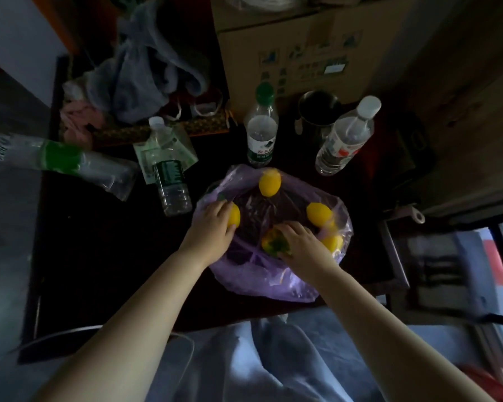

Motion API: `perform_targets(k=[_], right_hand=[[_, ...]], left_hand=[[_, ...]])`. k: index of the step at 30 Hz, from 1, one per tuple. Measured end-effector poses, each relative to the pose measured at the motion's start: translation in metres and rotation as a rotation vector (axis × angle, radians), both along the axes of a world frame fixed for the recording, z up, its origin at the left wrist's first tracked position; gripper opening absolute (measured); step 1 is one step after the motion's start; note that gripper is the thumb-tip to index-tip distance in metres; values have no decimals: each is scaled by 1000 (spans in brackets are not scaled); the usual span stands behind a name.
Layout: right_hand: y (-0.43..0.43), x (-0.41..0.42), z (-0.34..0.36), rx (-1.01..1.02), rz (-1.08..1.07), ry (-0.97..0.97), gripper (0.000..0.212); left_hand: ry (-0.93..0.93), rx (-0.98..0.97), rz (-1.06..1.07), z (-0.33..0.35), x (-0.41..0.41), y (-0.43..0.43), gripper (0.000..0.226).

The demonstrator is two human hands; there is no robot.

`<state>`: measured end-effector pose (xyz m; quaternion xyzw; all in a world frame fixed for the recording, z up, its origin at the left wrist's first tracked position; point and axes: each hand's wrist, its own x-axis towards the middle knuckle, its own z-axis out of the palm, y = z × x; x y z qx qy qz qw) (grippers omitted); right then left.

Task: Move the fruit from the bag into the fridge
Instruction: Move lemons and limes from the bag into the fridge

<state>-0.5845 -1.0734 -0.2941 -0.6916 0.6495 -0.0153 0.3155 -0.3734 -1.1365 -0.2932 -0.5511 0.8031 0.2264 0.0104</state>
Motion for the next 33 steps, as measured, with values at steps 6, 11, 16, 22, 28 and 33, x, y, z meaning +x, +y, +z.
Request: perform_targets(k=[6,11,16,22,28,33], right_hand=[[12,9,-4,12,-41,10,63],[13,9,-4,13,-75,31,63],[4,8,5,-79,-74,26,62],[-14,8,13,-97,-87,47,58],[-30,30,9,-105,-22,28,56],[-49,67,2,-80,69,-18,69]], left_hand=[[4,-62,44,-11,14,-26,49],[3,-105,92,-19,18,-38,47],[-50,-116,150,-22,23,-39,52],[-18,-52,156,-26,27,-43,57],[-42,-21,56,-28,27,-38,54],[25,0,80,-14,41,-34,64]])
